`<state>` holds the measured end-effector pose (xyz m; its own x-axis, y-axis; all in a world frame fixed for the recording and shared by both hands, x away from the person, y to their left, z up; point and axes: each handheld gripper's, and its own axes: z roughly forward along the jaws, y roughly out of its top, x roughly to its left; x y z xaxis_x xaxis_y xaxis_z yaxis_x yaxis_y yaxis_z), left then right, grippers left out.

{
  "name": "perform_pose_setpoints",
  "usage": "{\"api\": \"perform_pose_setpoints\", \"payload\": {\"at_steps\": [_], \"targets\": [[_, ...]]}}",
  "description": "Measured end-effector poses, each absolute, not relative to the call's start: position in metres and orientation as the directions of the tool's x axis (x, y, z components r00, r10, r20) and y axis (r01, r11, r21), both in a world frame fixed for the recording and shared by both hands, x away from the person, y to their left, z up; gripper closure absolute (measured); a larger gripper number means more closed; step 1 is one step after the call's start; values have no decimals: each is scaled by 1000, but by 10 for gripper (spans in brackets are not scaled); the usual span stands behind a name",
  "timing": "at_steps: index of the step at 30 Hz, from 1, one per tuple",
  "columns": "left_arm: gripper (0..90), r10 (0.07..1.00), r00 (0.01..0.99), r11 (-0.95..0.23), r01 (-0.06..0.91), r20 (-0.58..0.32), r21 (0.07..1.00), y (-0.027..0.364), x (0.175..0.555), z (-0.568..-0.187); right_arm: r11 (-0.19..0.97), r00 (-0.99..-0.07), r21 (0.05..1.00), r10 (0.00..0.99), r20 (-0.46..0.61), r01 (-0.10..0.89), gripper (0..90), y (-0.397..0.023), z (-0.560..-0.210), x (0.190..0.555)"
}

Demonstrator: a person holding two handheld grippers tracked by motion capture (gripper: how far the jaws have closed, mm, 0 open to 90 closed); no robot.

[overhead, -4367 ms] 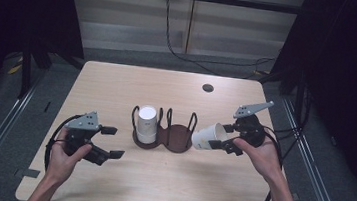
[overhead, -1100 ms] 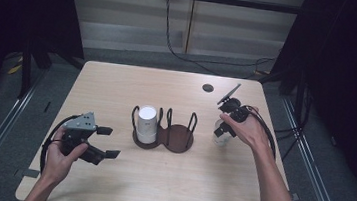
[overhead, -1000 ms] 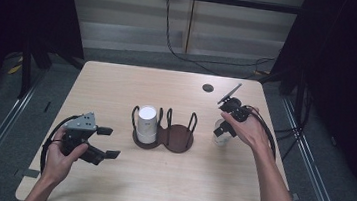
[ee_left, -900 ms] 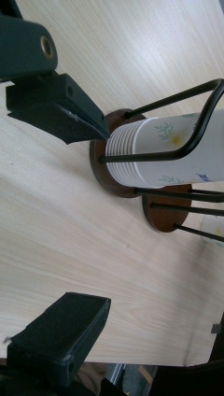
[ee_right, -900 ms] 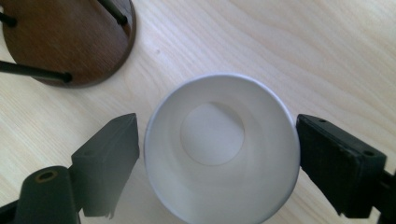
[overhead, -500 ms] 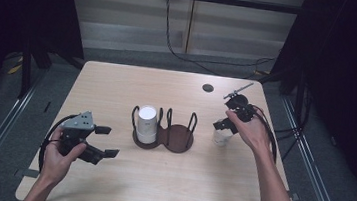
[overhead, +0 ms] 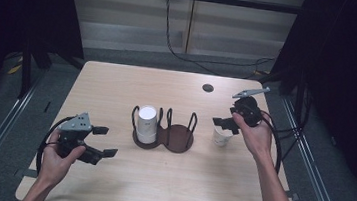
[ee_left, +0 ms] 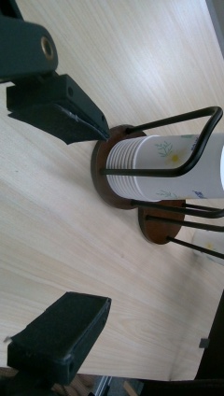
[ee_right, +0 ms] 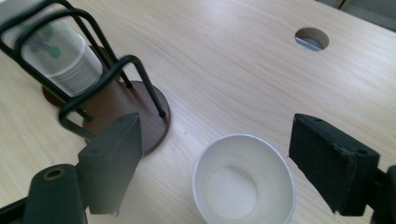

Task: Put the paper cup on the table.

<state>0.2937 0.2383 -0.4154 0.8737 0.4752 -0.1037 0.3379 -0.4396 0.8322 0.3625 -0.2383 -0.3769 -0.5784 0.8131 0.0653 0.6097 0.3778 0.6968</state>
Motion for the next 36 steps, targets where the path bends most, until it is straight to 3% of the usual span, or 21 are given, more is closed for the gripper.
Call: {"api": "perform_pose_setpoints", "payload": {"at_steps": [13,23,36], "targets": [[164,494,864,-427,333,-92,841,237,290,-418,247,-612,828,779,139,503,186,-238,-370,320],[165,512,850,-382,358,-128,852,233,288,-420,196,-627,856,759,176,478,188,-236,-387,286],[165,491,862,-408,356,-128,841,228,279,-423,151,-647,879,734,207,453,196,-217,-410,245]]}}
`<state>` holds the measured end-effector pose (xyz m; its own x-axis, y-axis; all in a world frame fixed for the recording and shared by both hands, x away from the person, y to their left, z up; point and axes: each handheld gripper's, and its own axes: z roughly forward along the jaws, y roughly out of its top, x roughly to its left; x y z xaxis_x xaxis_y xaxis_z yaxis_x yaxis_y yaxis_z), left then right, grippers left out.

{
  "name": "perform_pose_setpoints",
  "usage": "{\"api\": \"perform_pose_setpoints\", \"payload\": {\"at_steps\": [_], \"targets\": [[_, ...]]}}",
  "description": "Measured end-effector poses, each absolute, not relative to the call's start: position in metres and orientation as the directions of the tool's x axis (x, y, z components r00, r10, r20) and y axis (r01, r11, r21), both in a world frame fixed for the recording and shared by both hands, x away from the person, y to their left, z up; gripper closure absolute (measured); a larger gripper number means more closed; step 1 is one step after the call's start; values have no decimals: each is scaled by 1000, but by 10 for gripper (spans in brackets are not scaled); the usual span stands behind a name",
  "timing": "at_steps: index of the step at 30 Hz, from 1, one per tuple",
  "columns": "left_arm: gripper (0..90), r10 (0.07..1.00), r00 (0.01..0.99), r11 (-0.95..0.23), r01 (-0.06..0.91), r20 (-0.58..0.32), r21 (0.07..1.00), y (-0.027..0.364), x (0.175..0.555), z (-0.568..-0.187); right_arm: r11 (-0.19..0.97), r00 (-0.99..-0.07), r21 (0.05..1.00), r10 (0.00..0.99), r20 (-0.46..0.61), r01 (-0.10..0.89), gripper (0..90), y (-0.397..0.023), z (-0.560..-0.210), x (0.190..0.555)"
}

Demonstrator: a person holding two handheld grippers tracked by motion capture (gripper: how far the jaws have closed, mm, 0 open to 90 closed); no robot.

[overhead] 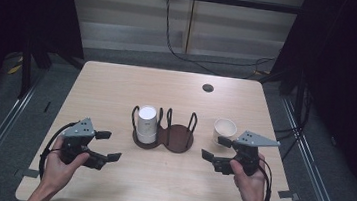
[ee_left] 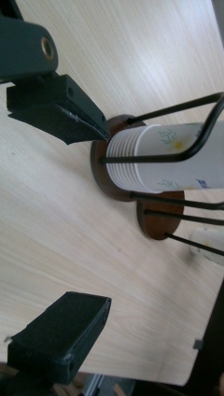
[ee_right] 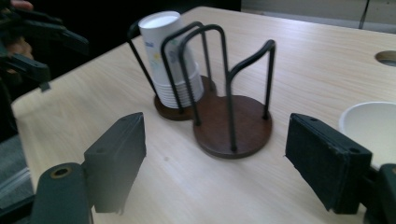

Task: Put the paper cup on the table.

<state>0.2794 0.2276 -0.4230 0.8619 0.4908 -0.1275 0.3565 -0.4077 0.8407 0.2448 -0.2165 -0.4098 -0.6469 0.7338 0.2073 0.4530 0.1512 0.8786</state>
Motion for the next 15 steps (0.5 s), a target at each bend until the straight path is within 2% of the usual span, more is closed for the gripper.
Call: {"api": "perform_pose_setpoints", "payload": {"at_steps": [1,4,15], "targets": [[165,486,861,-403,371,-148,837,227,278,-424,152,-649,882,733,202,446,195,-213,-412,241],[165,490,863,-441,364,-119,821,224,273,-428,164,-668,872,711,218,460,169,-202,-419,235],[167,567,820,-408,360,-77,839,227,262,-445,164,-678,875,701,222,456,152,-183,-443,229]]}}
